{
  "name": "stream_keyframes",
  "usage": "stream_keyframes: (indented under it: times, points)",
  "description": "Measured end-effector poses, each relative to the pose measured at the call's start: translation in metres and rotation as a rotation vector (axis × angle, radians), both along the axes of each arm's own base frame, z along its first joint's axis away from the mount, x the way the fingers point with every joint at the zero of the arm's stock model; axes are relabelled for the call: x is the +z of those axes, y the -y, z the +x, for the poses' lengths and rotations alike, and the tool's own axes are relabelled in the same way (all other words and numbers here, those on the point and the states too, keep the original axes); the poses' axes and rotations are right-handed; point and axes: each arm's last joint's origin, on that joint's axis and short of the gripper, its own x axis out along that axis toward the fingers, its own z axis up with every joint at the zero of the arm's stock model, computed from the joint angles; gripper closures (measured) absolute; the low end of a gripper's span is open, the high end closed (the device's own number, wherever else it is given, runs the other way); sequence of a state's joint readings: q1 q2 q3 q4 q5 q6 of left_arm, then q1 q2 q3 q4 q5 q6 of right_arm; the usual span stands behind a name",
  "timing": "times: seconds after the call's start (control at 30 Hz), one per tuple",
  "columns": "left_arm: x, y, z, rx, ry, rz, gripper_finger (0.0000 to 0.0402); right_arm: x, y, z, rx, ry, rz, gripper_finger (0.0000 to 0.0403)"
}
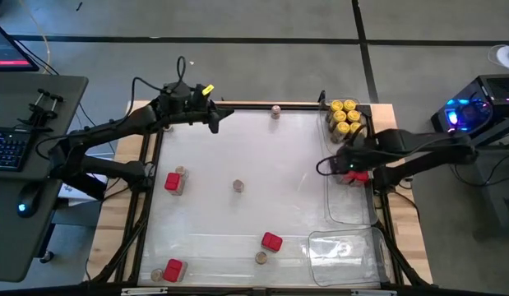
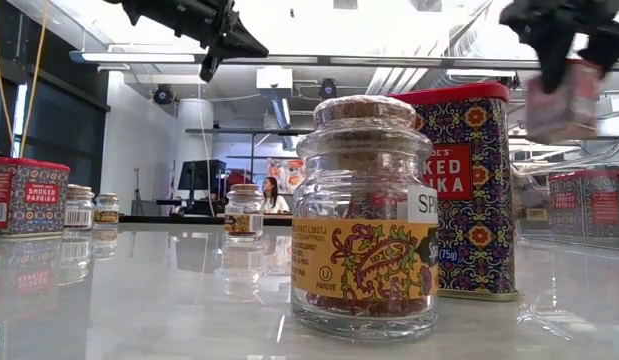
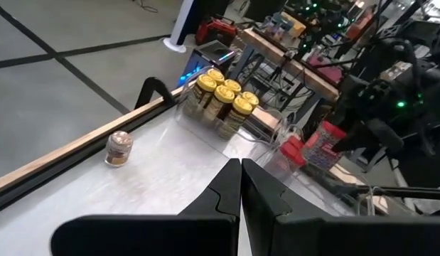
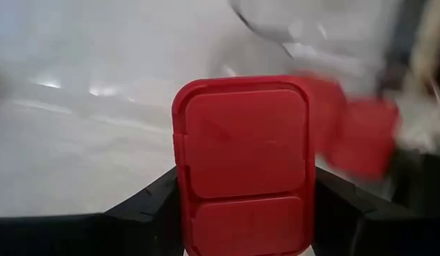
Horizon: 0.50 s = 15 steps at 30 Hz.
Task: Sort spices by type
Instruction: Put the red seasoning can into the middle transparent bin
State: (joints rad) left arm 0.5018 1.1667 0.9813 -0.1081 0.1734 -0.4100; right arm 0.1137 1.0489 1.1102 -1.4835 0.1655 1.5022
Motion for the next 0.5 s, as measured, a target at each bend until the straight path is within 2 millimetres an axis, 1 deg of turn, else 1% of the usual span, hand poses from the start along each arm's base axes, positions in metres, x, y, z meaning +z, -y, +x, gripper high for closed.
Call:
stream_keyframes:
  times: [0.1,0.3,0.5]
  points:
    - [0.000,0.000,0.000,-0.001,-0.001,0.004,0.0401,-0.012,-0.002,-0.001,-0.066,-0.081,0.026,0.0193]
    - [0.000,0.000,0.000,-0.009,-0.012,0.030,0.0401,-0.030,0.001,0.016,-0.153,-0.070,0.013,0.0193]
    - [-0.001,0.000,0.000,-0.013,-0.020,0.040,0.0402,-0.053,0.000,0.035,-0.167,-0.171,0.005,0.0189]
